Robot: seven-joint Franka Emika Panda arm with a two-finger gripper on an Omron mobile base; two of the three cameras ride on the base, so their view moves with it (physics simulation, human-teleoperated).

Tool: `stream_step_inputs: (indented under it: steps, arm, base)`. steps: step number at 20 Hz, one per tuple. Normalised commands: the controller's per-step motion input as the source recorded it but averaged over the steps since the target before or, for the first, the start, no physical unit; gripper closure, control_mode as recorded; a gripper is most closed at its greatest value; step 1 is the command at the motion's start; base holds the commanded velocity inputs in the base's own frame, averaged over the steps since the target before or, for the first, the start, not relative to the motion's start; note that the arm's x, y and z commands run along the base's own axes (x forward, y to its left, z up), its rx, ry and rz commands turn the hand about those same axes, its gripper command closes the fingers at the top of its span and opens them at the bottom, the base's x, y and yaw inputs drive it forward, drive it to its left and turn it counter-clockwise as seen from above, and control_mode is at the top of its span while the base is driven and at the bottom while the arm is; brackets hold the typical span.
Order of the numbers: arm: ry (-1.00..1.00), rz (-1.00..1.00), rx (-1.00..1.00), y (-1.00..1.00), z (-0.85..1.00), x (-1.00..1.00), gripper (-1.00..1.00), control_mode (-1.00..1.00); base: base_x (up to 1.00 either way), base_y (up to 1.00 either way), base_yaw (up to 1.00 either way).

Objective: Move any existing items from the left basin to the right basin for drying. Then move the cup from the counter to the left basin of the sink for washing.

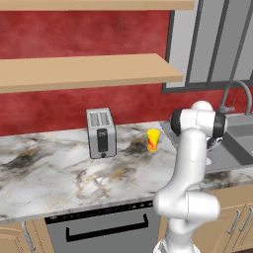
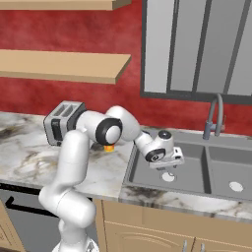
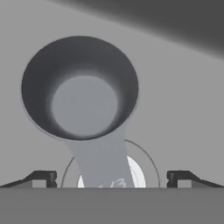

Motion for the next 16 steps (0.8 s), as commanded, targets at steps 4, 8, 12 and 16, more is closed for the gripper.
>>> stream_step_inputs:
  steps: [4, 8, 12, 16]
  arm:
    - [0.0, 0.01, 0.0, 0.0, -0.2, 0.01, -1.0, -1.0]
    - [0.0, 0.01, 0.0, 0.0, -0.23, 0.09, -1.0, -1.0]
    - [0.03, 0.01, 0.0, 0.0, -0.25, 0.18, 1.0, -1.0]
    - [0.0, 0.02, 0.0, 0.0, -0.01, 0.11, 1.0, -1.0]
  base:
    - [0.0, 0.0, 0.0]
    - [0.0, 0.0, 0.0]
    - [0.0, 0.0, 0.0]
    - [0.0, 0.0, 0.0]
